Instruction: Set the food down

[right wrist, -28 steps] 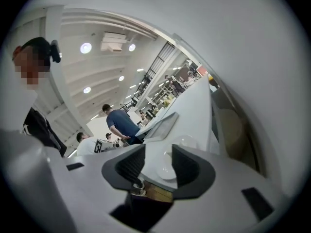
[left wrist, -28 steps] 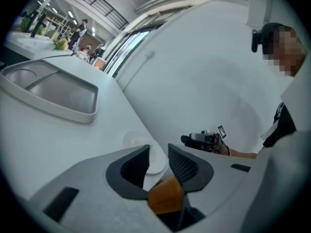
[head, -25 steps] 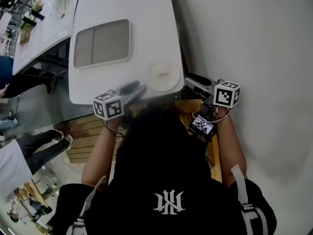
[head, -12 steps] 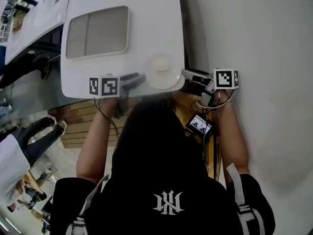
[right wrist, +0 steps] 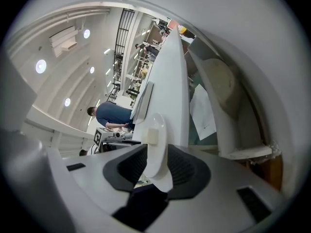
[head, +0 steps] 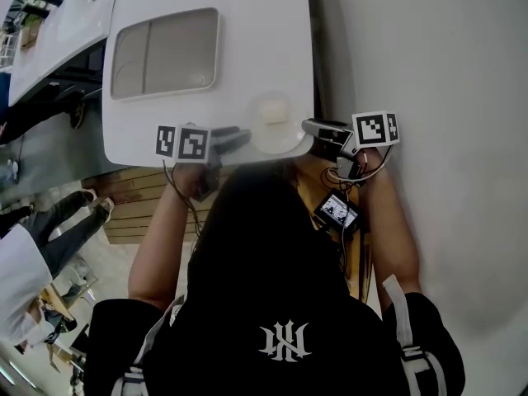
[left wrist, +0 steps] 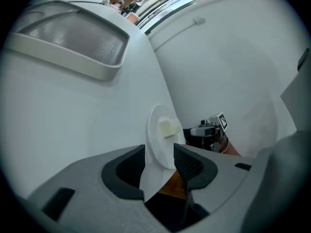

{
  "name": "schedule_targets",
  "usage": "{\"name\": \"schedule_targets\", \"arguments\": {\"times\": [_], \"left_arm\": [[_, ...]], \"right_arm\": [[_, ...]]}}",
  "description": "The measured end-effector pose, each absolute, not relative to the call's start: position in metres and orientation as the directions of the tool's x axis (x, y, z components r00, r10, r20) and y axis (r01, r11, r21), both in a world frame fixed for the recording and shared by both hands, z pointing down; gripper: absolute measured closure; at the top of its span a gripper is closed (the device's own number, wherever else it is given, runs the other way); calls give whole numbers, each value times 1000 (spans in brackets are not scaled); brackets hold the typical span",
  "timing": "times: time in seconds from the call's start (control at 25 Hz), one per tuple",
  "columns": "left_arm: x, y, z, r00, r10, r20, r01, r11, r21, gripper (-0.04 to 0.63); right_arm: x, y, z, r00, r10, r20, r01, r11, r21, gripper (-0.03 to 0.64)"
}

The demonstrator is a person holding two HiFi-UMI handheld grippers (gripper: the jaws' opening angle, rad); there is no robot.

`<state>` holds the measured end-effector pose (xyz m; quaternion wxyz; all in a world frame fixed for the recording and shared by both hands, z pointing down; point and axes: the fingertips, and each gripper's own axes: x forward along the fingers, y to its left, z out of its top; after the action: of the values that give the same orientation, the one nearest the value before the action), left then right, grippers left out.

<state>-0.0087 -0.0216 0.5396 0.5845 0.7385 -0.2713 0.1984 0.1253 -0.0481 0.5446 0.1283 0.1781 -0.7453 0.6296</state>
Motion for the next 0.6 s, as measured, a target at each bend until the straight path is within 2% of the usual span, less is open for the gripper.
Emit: {"name": "schedule_targets", "arguments": {"times": [0.28, 0.36, 0.48, 0.6], "left_arm": [[2, -20, 541, 778, -159, 608, -628, -173, 759, 431], [0, -21, 544, 764, -160, 625, -645, -181, 742, 453], [-2, -20, 551, 733, -154, 663, -680, -201, 705, 540], [-2, -20, 553, 723, -153, 674, -690, -212, 692, 546]], "right_arm": [[125, -48, 548, -904, -135, 406, -419, 97, -903, 530], [127, -47, 553, -893, -139, 427, -440, 78, -895, 591], [132, -47, 556, -887, -155, 434, -446, 49, -894, 597], [133, -46, 555, -894, -166, 417, -426, 22, -904, 600]]}}
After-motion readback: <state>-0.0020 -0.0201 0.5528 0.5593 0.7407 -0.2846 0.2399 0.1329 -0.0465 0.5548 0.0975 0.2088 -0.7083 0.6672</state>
